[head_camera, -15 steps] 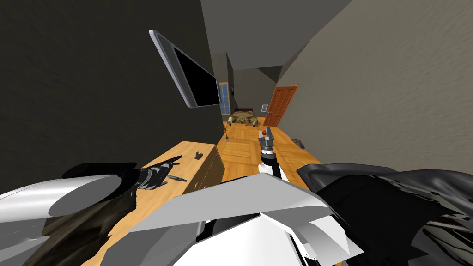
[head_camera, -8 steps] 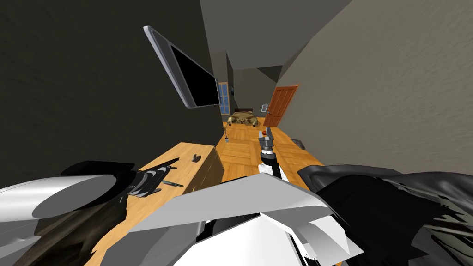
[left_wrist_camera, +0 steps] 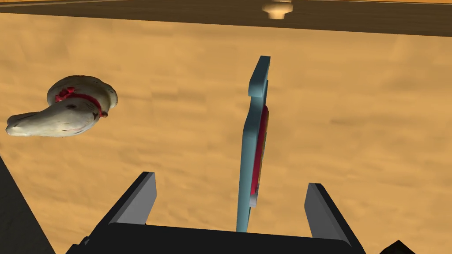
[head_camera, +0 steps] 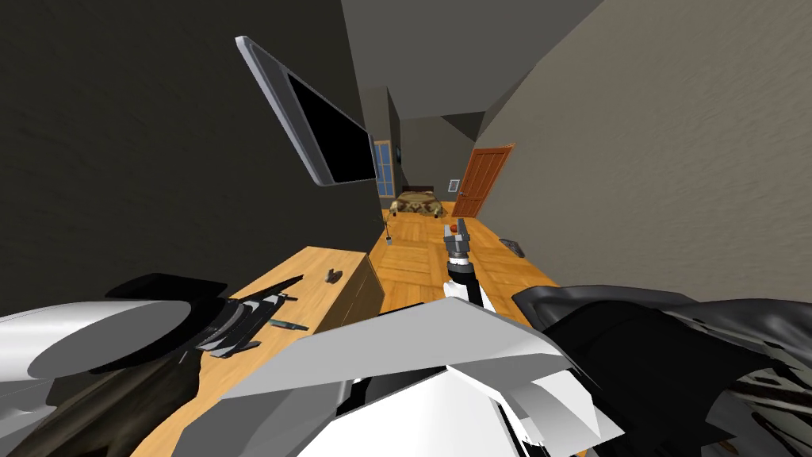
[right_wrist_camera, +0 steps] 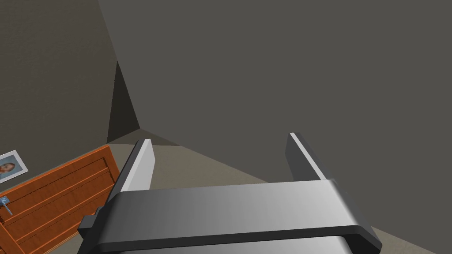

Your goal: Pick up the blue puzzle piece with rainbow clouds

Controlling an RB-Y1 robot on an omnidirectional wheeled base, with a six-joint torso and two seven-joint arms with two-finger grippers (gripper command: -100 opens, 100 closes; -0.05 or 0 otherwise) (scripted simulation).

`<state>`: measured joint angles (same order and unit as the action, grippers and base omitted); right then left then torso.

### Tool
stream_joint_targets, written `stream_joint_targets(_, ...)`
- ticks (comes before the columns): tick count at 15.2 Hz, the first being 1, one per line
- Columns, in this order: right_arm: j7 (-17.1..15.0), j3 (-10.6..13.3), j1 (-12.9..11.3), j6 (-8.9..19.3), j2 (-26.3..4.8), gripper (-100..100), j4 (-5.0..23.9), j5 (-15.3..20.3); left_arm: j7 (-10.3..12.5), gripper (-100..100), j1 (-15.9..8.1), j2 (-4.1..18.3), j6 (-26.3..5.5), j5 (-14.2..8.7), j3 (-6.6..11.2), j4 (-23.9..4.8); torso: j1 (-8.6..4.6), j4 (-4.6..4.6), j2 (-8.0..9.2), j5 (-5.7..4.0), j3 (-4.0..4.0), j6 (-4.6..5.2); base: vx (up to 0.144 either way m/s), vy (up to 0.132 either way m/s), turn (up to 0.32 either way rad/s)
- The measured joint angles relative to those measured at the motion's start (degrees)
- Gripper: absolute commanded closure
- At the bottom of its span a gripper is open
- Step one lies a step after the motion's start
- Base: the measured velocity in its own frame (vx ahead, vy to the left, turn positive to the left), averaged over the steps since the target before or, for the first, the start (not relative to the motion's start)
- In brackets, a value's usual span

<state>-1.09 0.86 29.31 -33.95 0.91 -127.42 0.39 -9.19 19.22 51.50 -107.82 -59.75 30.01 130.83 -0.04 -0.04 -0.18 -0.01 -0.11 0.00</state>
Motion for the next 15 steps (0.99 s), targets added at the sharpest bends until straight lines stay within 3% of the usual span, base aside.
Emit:
stream_joint_targets(6,0.0,0.0,0.0,0.0,0.0,0,0.0,0.0,-0.07,-100,-0.11,0.3,-5.14,-0.73,0.31,0.08,0.03,0.02,0.12,0.01,0.07,0.0,0.015,-0.006,-0.011)
stream_joint_targets(11,0.0,0.0,-0.01,0.0,0.0,0,0.0,0.0,-1.26,-100,0.19,-0.6,-1.74,2.56,-2.5,-2.91,0.07,0.07,0.35,0.03,0.2,0.0,-0.037,0.001,-0.059)
stream_joint_targets(12,0.0,0.0,-0.01,0.0,0.0,0,0.0,0.0,-1.34,100,0.22,-0.66,-1.45,2.74,-2.66,-3.03,0.07,0.07,0.33,0.02,0.19,-0.01,-0.009,0.001,0.0)
stream_joint_targets(15,0.0,0.0,-0.01,0.0,0.0,0,0.0,0.0,-1.34,100,0.25,-0.64,-1.5,2.73,-2.65,-3.03,0.06,0.06,0.2,0.04,0.12,0.03,-0.002,0.001,0.004)
